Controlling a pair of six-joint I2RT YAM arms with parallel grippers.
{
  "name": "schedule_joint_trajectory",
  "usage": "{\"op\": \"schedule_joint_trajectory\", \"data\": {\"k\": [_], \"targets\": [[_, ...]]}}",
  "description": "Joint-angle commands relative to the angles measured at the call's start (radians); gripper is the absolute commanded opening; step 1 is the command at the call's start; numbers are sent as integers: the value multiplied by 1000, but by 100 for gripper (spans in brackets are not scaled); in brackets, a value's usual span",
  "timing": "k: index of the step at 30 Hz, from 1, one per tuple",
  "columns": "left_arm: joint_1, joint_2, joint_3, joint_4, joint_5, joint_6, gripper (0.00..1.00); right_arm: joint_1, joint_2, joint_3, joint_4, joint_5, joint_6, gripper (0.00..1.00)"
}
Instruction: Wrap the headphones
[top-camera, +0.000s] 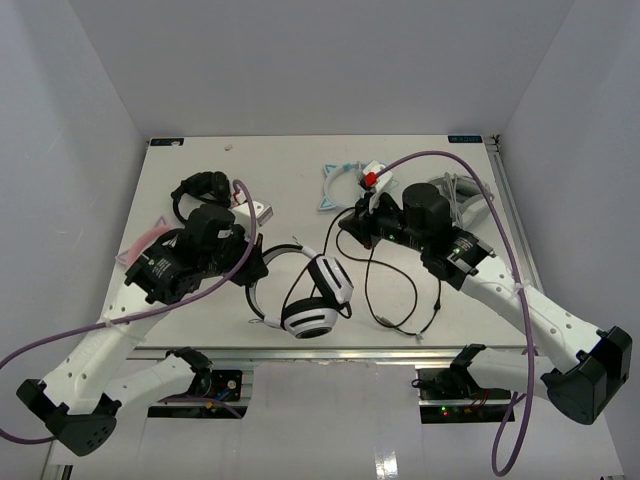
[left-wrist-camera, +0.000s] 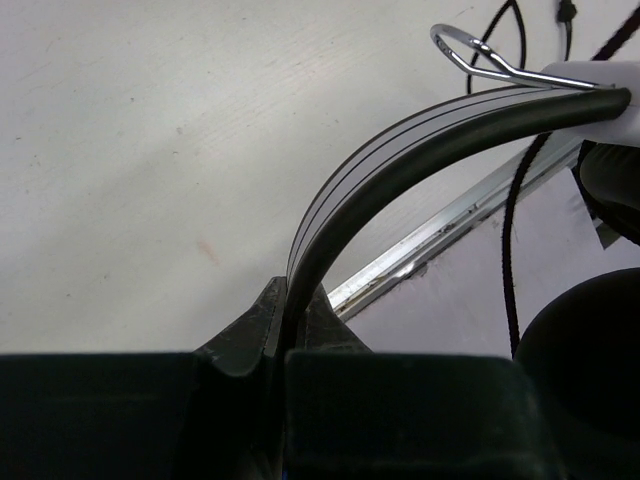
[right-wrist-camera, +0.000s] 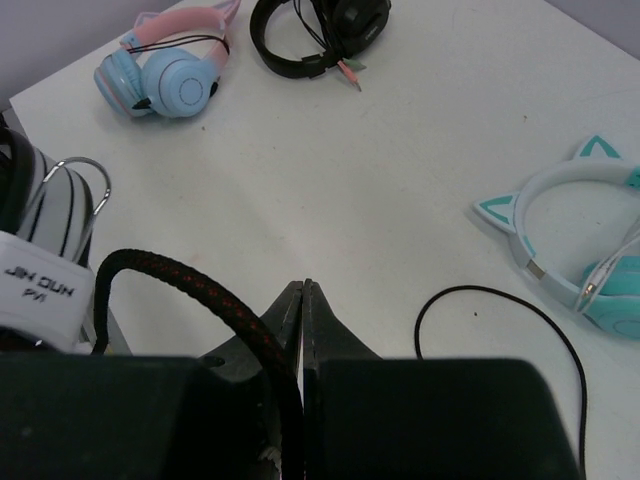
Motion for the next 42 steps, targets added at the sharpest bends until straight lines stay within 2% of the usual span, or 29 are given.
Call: {"op": "schedule_joint_trajectory", "data": {"k": [1, 8, 13, 20, 25, 32, 36, 42], "targets": [[0, 7, -15, 70, -47, -13, 0, -2, 6, 134, -111, 41, -25, 8], [-3, 65, -32, 96, -137, -12, 0, -3, 71, 291, -238, 13, -65, 8], [-6, 124, -32, 103, -292, -35, 0, -2, 77, 322, -270, -42, -56, 8], [-24, 183, -11, 120, -436, -67, 0, -2, 108, 358, -278, -199, -37, 8], [-43, 226, 20, 115, -634, -112, 0, -2, 158, 395, -329, -234, 5, 8], [-51, 306, 30, 132, -790, -208, 0, 10, 210, 397, -274, -306, 62, 8], [-51, 332, 31, 143, -832, -280, 0, 42, 233, 399, -233, -333, 102, 8], [-36, 367, 91, 115, -828, -380, 0, 121, 214, 301, -129, -338, 141, 8]]}}
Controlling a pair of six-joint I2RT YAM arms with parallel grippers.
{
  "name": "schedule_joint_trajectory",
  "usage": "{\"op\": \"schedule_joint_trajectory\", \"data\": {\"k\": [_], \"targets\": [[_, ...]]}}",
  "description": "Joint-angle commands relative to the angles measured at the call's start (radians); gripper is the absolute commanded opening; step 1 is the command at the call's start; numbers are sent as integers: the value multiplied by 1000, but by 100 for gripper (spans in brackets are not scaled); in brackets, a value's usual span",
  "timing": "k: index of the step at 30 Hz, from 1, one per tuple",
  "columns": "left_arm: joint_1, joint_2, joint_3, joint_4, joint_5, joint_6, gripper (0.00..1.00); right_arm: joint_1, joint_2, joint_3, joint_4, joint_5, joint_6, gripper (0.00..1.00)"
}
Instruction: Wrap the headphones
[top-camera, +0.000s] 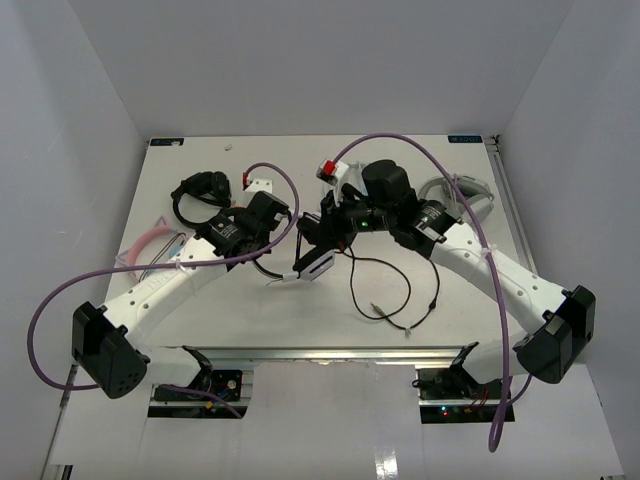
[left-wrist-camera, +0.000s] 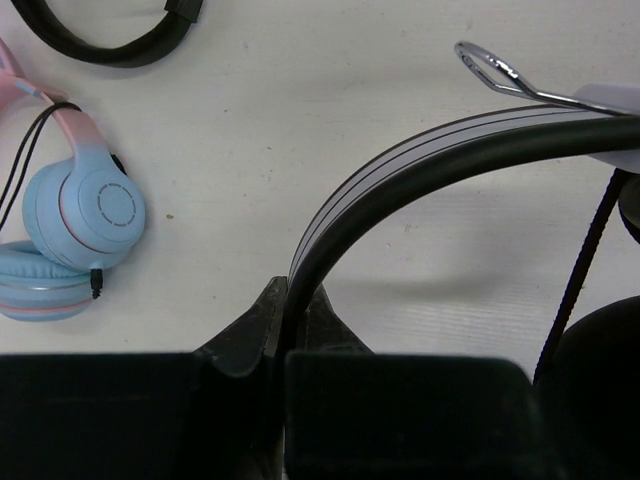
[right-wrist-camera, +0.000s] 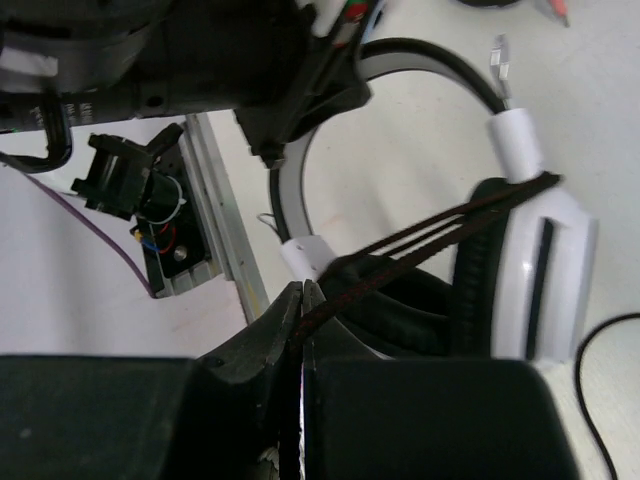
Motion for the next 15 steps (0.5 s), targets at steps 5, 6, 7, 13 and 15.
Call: {"op": "schedule_joint_trajectory", "data": {"k": [5, 6, 7, 13, 15], "targets": [[44, -1, 120, -23, -77, -221, 0, 101, -82, -128, 216, -49, 68, 9], [50, -17, 113, -8, -67, -227, 0, 105, -99, -154, 241, -43, 74, 9], [55, -32, 107, 7, -58, -232, 0, 109, -116, -181, 265, -37, 81, 9], [69, -94, 82, 51, 1, -264, 0, 147, -187, -356, 390, 23, 122, 9], [73, -104, 79, 60, 18, -276, 0, 166, -200, -396, 433, 40, 132, 9]]}}
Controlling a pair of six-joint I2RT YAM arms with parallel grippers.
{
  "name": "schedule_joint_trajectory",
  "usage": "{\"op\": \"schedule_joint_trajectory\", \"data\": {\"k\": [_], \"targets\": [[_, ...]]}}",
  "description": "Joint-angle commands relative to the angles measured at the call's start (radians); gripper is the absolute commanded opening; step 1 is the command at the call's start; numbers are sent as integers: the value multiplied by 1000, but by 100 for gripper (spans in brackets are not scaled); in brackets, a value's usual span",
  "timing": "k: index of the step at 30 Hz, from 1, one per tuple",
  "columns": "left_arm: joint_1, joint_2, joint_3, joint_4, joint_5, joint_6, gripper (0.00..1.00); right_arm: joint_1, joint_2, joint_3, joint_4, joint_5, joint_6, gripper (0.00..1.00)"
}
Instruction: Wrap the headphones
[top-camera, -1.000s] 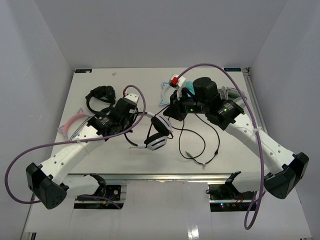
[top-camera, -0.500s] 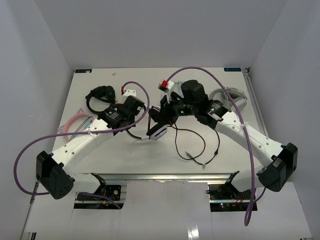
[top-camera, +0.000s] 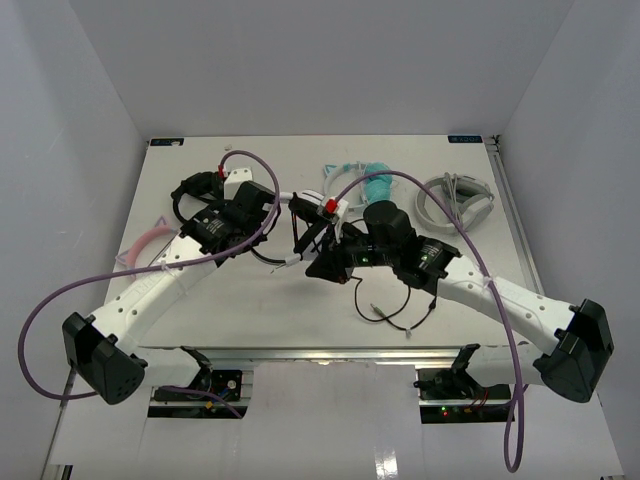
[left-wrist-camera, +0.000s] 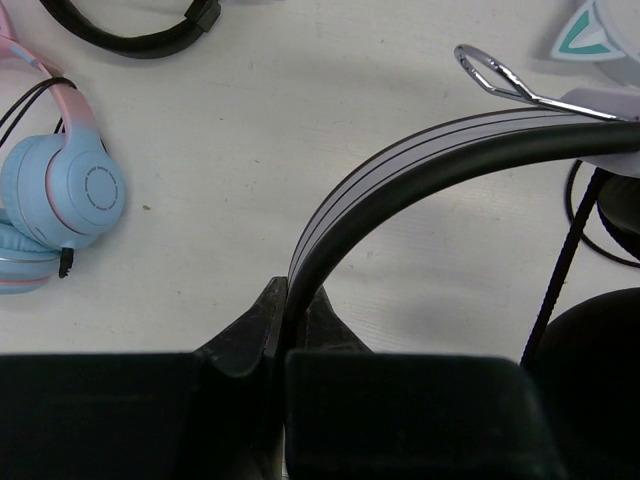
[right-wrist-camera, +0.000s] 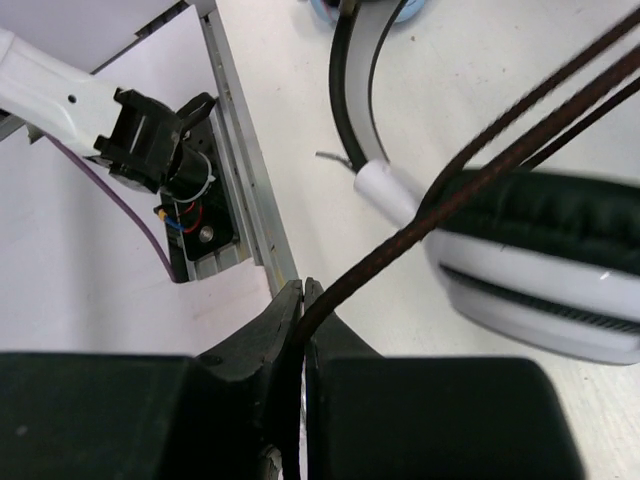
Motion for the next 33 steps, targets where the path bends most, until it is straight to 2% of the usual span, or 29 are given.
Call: {"op": "schedule_joint_trajectory", "data": {"k": [1, 13, 20, 33], "targets": [[25, -72, 8, 103, 1, -105, 0, 65, -56, -83, 179, 22, 44, 9], [35, -192, 15, 119, 50, -162, 0, 192, -113, -291, 355, 255, 90, 8], [36, -254, 26, 119, 102, -186, 0, 208, -114, -388, 411, 396, 92, 8], [35, -399, -11, 141, 200, -261, 0, 210, -83, -494, 546, 535, 106, 8]]}}
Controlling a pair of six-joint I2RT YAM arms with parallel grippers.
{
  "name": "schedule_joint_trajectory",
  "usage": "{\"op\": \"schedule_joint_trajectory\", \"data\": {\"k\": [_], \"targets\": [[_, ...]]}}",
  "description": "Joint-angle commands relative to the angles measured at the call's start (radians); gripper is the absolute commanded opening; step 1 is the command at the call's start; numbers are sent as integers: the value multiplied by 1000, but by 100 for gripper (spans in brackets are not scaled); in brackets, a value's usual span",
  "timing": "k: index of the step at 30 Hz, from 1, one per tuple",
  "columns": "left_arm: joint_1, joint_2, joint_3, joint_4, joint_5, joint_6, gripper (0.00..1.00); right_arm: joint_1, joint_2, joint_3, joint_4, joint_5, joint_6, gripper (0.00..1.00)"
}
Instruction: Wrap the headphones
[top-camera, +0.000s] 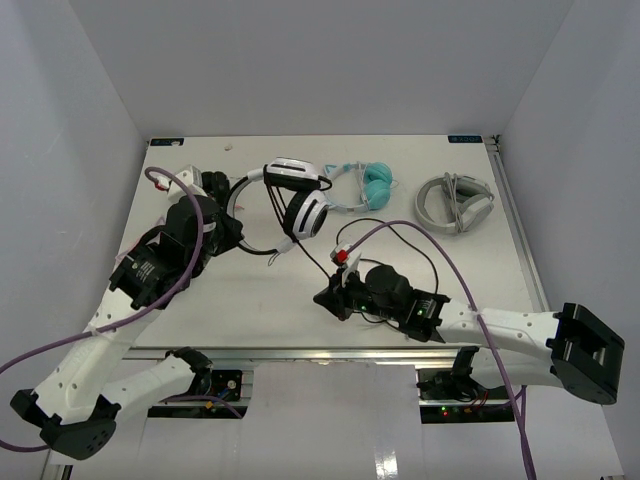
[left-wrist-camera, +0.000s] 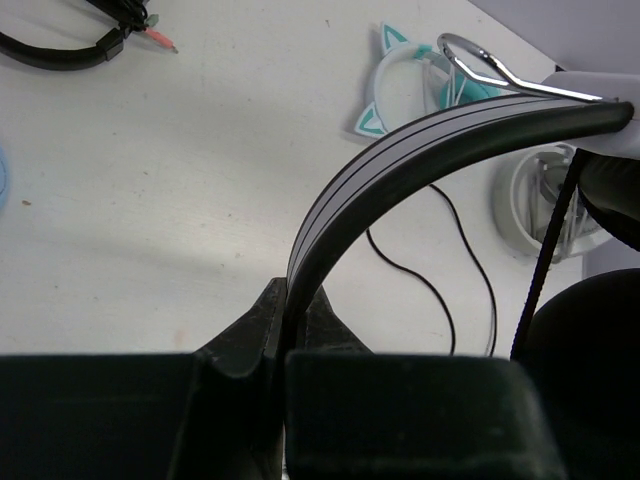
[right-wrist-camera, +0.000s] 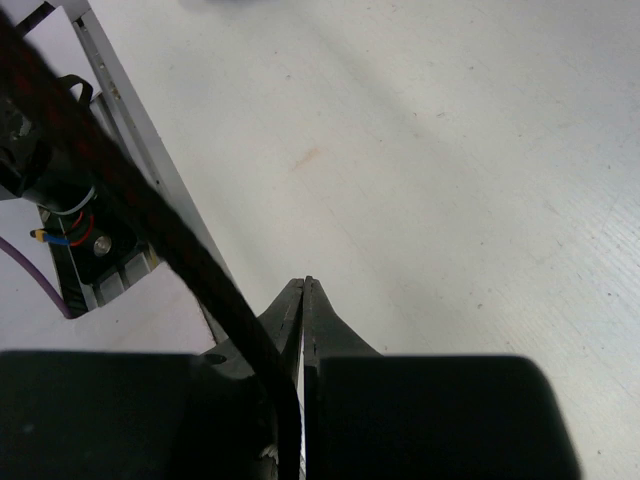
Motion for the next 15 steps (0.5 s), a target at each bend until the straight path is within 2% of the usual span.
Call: {"op": "schedule_joint_trajectory", "data": {"k": [1, 10, 15], "targets": [[8, -77, -4, 107, 63, -86, 0, 6, 11, -33, 116, 89, 10, 8], [8, -151, -48, 137, 60, -107, 0, 6, 81, -22, 151, 77, -3, 8], [6, -177, -68, 162, 134, -106, 0, 6, 89, -12, 135, 117, -25, 8]]}}
